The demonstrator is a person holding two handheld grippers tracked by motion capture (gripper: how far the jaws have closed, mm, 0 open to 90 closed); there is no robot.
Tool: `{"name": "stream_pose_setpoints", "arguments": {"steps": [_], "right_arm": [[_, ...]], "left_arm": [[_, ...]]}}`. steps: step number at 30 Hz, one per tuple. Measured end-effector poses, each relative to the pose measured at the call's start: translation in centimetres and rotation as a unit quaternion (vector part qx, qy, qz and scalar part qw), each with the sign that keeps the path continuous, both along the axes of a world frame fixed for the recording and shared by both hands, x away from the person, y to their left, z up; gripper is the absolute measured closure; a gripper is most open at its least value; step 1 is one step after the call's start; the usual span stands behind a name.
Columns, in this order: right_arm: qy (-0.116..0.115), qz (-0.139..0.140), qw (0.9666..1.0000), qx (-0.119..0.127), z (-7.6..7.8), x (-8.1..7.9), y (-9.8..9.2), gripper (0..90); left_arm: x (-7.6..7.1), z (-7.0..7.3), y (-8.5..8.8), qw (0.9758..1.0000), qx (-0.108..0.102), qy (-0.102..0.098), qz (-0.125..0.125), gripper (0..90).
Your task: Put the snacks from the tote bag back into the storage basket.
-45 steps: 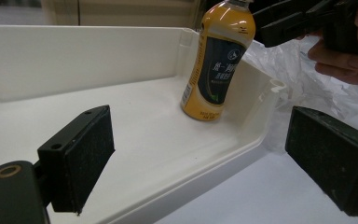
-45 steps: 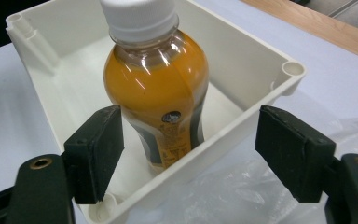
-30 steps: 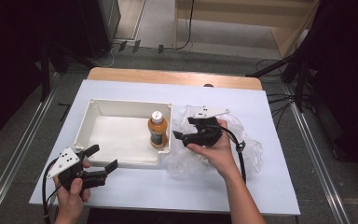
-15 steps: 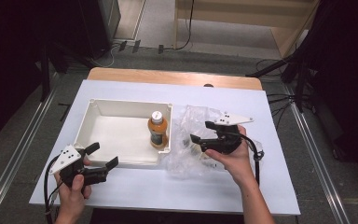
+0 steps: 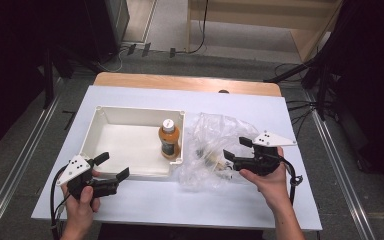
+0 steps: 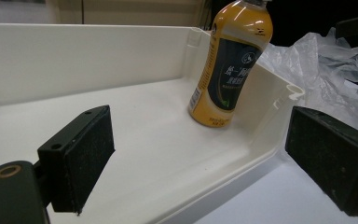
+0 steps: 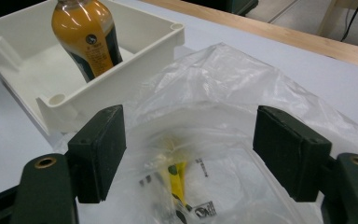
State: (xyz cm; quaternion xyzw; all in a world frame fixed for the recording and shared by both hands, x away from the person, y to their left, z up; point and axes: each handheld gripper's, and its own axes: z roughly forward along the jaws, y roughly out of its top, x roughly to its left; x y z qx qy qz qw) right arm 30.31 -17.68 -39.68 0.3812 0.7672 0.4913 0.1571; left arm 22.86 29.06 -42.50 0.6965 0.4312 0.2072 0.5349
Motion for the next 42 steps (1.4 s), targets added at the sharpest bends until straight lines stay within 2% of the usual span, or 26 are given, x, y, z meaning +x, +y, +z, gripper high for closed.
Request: {"name": "stream_pose_setpoints", "arguments": {"steps": [7, 17, 21, 28, 32, 42], "right_arm": [[0.008, -0.012, 0.9999, 0.003, -0.7, -0.7, -1.6, 25.7], [0.006, -0.042, 0.9987, 0.030, -1.1, -1.4, -4.2, 25.7], [0.008, -0.052, 0.9983, 0.027, -1.5, -1.6, -5.1, 25.7], [0.014, -0.066, 0.9971, 0.035, -2.3, -1.7, -6.7, 25.7], [0.018, -0.070, 0.9970, 0.029, -2.8, -1.9, -7.4, 25.7], [0.024, -0.077, 0.9961, 0.037, -3.5, -2.9, -9.9, 25.4]], "left_arm": [[0.0, 0.0, 0.2, 1.0000, -0.001, 0.000, 0.002, 8.1], [0.0, 0.0, 0.3, 1.0000, 0.002, -0.001, 0.005, 8.1], [0.0, 0.0, 0.4, 1.0000, 0.003, -0.001, 0.004, 8.1], [0.1, 0.0, 0.6, 1.0000, 0.001, 0.000, 0.008, 8.1], [0.1, 0.0, 0.8, 0.9999, 0.000, 0.000, 0.011, 8.1], [0.3, -0.1, 1.0, 0.9999, 0.001, 0.001, 0.015, 8.1]]}}
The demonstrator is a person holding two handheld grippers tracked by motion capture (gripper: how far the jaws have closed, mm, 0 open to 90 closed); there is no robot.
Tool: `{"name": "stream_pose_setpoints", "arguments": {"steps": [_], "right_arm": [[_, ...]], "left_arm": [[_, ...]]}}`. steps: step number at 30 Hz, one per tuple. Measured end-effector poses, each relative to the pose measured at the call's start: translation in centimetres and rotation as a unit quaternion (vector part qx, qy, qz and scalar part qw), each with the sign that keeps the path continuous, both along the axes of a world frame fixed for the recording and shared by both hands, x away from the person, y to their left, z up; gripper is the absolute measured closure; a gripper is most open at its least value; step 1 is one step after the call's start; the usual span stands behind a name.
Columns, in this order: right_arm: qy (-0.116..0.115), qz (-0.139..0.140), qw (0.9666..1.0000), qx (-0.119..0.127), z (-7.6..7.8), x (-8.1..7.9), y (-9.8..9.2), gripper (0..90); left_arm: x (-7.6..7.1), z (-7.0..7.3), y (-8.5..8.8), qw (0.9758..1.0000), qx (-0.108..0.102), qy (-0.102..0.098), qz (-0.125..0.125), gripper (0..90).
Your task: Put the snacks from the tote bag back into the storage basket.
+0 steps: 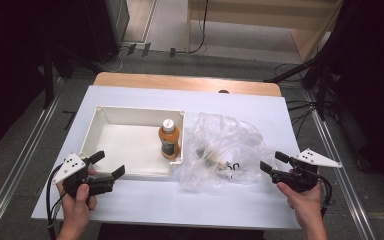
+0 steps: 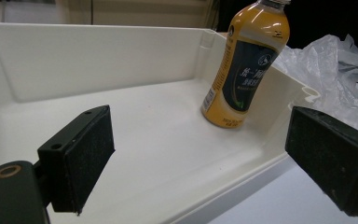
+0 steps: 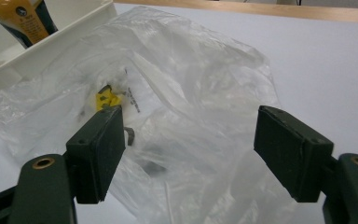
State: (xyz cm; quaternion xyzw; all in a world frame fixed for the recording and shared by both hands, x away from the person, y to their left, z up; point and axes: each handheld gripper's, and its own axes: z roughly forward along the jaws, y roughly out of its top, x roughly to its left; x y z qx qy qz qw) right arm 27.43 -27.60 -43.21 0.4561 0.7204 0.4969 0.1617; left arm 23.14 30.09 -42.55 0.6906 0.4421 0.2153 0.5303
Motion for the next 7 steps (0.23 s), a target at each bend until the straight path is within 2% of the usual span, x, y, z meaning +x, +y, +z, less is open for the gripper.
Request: {"name": "stream_pose_setpoints", "arguments": {"steps": [7], "right_arm": [[-0.003, -0.006, 0.9999, 0.010, -0.05, -0.30, -0.85, 25.5]], "left_arm": [[0.22, 0.04, -0.04, 1.0000, -0.002, -0.001, 0.003, 8.1]]}}
